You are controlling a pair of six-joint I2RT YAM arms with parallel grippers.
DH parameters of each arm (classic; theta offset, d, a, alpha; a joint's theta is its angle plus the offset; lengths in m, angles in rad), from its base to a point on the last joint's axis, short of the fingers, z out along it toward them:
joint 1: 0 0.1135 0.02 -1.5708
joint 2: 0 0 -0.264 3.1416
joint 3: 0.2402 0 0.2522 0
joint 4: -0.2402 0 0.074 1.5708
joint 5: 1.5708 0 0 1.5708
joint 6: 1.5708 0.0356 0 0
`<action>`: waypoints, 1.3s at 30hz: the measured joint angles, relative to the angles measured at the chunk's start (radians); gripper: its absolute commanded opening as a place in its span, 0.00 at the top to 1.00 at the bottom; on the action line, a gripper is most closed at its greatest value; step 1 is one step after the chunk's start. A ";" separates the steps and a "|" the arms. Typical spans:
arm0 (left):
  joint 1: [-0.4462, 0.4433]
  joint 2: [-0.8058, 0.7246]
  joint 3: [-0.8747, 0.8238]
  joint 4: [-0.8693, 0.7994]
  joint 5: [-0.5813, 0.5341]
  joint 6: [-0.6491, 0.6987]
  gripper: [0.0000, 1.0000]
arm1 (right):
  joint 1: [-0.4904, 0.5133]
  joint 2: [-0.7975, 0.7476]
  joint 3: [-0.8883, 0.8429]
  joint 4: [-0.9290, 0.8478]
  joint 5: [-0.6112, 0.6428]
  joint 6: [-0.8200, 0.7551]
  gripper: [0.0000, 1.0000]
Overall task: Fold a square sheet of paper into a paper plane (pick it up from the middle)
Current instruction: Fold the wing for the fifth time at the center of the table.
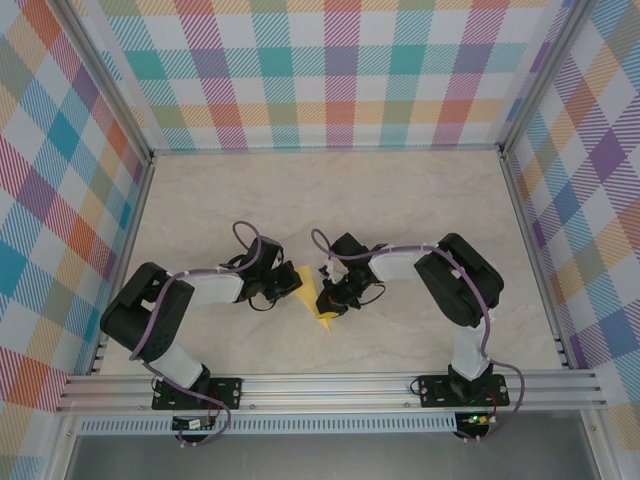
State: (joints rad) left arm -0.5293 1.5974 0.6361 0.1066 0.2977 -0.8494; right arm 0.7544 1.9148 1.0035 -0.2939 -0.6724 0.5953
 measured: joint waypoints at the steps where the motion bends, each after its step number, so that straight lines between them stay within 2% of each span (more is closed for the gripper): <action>1: 0.000 0.000 0.000 0.000 0.000 0.000 1.00 | 0.003 -0.005 0.002 -0.003 0.009 0.002 1.00; 13: 0.000 0.001 0.000 0.003 0.000 -0.005 1.00 | 0.027 0.001 0.080 0.023 0.016 0.048 0.98; 18: 0.000 0.001 0.000 0.002 -0.001 -0.022 1.00 | 0.026 0.001 -0.020 0.071 -0.001 0.044 0.99; 22: 0.000 0.001 0.000 0.002 -0.003 -0.025 1.00 | 0.027 -0.069 -0.135 0.133 -0.010 0.040 0.98; 28: 0.000 0.001 0.000 0.002 -0.002 -0.026 1.00 | 0.029 -0.163 -0.240 0.097 -0.007 0.025 0.98; 33: 0.000 0.000 0.000 0.002 0.000 -0.026 1.00 | 0.038 -0.211 -0.202 -0.022 0.029 0.021 0.99; 39: 0.000 0.000 0.000 0.002 0.000 -0.026 1.00 | 0.039 -0.189 -0.051 0.006 0.043 0.035 1.00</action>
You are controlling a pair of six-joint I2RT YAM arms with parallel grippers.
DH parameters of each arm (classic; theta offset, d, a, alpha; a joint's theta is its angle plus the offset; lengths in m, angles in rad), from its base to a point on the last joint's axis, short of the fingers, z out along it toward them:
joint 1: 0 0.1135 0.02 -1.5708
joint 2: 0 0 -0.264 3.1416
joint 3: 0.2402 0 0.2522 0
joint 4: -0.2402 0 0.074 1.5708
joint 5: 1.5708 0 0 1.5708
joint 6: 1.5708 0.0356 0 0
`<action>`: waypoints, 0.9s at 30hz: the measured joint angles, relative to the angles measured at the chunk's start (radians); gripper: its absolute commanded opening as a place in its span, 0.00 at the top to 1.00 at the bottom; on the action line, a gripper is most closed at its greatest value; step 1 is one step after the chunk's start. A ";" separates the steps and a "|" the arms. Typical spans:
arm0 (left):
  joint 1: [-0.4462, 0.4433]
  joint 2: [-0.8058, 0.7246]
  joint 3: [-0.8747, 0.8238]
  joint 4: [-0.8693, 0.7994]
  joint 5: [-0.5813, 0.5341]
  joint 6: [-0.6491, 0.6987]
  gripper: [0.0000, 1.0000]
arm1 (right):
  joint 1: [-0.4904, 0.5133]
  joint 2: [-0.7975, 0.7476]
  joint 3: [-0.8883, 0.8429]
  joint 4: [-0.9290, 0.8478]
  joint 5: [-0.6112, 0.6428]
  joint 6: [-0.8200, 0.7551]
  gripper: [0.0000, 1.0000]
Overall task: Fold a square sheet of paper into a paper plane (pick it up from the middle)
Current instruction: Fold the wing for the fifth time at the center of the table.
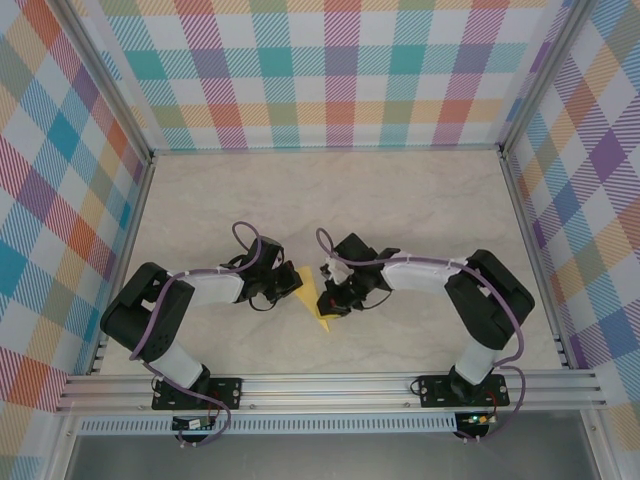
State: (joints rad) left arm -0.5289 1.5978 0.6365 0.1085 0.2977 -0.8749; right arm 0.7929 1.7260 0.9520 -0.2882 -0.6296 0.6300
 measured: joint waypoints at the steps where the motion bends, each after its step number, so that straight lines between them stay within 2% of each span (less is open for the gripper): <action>1: 0.000 0.000 0.000 0.000 0.000 0.000 1.00 | 0.000 0.018 0.021 0.011 -0.002 0.007 1.00; 9: 0.000 -0.004 0.000 -0.002 -0.005 0.001 1.00 | 0.000 0.159 0.059 0.039 0.028 0.018 1.00; 15: 0.012 -0.008 -0.001 -0.004 -0.005 0.018 0.96 | -0.009 0.168 0.014 0.071 0.011 -0.001 1.00; 20: 0.091 -0.008 -0.004 0.000 0.017 0.064 0.91 | -0.013 0.162 -0.014 0.109 -0.002 -0.034 1.00; 27: 0.210 0.004 0.019 -0.008 0.080 0.152 0.88 | -0.014 0.165 -0.003 0.093 -0.007 -0.066 1.00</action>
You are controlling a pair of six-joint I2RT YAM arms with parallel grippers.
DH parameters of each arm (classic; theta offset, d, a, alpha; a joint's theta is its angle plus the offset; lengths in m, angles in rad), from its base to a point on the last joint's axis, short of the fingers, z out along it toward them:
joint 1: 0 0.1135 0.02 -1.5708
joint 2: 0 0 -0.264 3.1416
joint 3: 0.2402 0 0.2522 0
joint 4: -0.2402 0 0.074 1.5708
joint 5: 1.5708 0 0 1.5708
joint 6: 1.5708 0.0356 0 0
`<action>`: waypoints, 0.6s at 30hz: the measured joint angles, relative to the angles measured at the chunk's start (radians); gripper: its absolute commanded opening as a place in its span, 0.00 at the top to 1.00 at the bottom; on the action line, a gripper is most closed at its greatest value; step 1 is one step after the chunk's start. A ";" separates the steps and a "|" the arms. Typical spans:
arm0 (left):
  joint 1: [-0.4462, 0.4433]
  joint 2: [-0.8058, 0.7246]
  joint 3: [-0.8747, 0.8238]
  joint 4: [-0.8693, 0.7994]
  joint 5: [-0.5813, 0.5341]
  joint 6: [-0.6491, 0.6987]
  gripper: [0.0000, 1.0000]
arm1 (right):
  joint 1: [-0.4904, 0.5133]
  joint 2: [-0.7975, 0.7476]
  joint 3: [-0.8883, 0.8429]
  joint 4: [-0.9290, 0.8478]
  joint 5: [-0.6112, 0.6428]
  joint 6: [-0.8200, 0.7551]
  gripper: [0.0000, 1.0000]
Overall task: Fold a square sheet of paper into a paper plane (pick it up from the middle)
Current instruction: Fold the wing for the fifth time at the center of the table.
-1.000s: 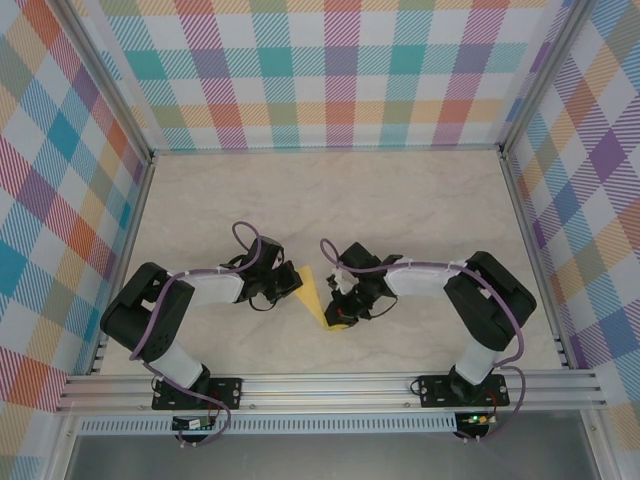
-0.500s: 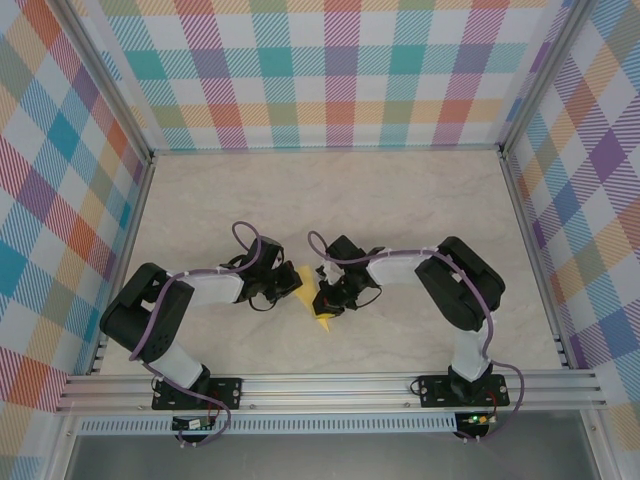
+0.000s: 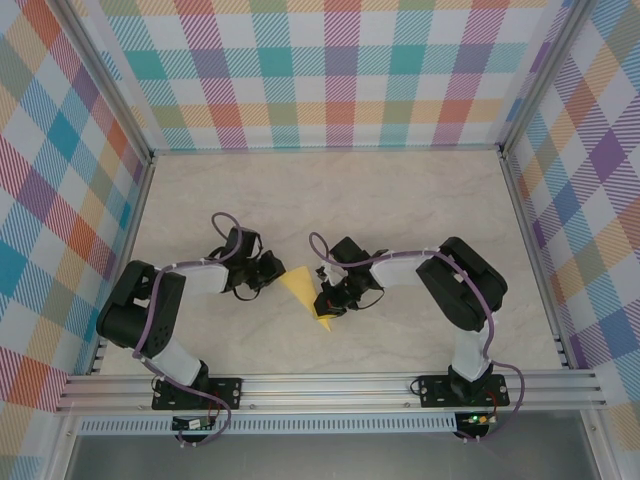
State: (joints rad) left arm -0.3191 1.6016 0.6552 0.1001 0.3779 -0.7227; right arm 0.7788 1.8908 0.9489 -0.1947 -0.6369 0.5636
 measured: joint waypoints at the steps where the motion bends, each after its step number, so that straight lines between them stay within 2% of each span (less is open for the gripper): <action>1: 0.015 0.000 0.010 -0.006 0.005 0.011 0.88 | 0.000 0.002 0.004 -0.006 -0.001 0.000 1.00; 4: 0.046 -0.016 0.045 -0.048 0.014 0.040 0.86 | 0.000 0.008 0.018 -0.027 -0.002 0.000 1.00; 9: 0.050 -0.148 0.056 -0.104 0.038 0.055 0.85 | 0.000 0.020 0.042 -0.059 -0.004 0.001 1.00; 14: 0.003 -0.268 0.010 -0.064 0.050 0.011 0.86 | 0.000 0.025 0.052 -0.074 -0.005 0.008 1.00; 18: -0.074 -0.259 -0.044 -0.014 0.053 -0.021 0.87 | 0.000 0.027 0.055 -0.080 -0.008 0.010 1.00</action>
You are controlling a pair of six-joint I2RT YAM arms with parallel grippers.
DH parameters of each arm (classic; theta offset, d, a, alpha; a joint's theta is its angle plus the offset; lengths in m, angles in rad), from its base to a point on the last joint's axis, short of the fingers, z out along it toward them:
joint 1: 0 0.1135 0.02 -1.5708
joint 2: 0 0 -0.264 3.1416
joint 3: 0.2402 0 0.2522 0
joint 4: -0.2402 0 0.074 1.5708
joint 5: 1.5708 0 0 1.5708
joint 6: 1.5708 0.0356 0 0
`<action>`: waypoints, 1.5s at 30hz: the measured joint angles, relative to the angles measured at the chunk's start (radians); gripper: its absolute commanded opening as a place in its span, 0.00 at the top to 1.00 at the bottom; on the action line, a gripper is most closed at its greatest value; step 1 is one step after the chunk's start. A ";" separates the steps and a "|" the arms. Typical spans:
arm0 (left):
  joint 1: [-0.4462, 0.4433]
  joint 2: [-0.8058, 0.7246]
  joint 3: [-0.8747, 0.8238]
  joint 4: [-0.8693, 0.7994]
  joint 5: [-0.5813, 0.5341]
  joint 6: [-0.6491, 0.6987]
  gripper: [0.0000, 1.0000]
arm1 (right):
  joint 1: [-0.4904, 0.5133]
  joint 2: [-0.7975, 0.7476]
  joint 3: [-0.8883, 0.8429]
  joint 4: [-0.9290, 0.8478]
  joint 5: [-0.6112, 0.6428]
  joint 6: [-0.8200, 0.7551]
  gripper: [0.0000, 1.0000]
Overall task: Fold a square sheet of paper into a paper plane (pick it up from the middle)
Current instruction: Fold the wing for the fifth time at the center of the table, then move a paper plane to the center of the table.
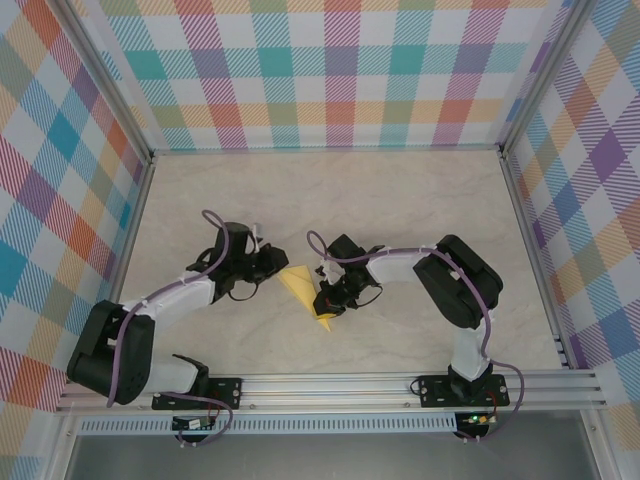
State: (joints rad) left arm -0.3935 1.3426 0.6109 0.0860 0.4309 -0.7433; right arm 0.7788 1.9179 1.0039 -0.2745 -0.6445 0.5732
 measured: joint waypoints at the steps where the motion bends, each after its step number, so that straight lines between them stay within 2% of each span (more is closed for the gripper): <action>1: -0.011 0.016 -0.009 0.014 -0.001 -0.005 0.87 | 0.000 0.000 0.000 0.000 0.000 0.002 1.00; 4: -0.029 0.086 -0.028 0.039 -0.013 -0.018 0.89 | 0.000 0.000 0.000 0.000 0.000 0.006 1.00; 11: -0.014 0.208 -0.023 0.018 -0.126 -0.027 0.90 | 0.000 -0.003 -0.008 0.012 -0.007 0.014 1.00; 19: 0.054 0.290 0.079 -0.048 -0.064 0.032 0.89 | 0.001 -0.008 -0.012 0.026 -0.007 0.018 1.00; 24: 0.143 0.285 0.134 -0.146 -0.098 0.082 0.84 | 0.002 -0.018 0.003 -0.027 0.003 0.021 1.00; 31: 0.160 0.233 0.282 -0.293 -0.118 0.134 0.81 | 0.003 -0.083 0.032 -0.091 0.036 0.021 1.00; 32: 0.158 0.210 0.283 -0.304 -0.119 0.131 0.78 | 0.003 -0.105 0.033 -0.096 0.053 0.021 0.98; 35: 0.137 0.114 0.262 -0.350 -0.150 0.098 0.57 | -0.001 -0.185 0.033 -0.120 0.135 0.021 0.88; 39: 0.023 -0.053 0.229 -0.437 -0.241 0.010 0.35 | -0.028 -0.254 0.044 -0.138 0.267 0.021 0.64; 42: -0.058 -0.105 0.225 -0.489 -0.297 -0.078 0.27 | -0.059 -0.243 0.052 -0.124 0.290 0.013 0.61; 45: -0.109 -0.095 0.204 -0.500 -0.319 -0.161 0.23 | -0.076 -0.190 0.087 -0.116 0.296 0.010 0.60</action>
State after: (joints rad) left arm -0.5030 1.2480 0.8154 -0.4145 0.1116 -0.9047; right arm 0.7025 1.7283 1.0912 -0.3904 -0.3485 0.5835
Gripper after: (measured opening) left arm 0.749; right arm 0.398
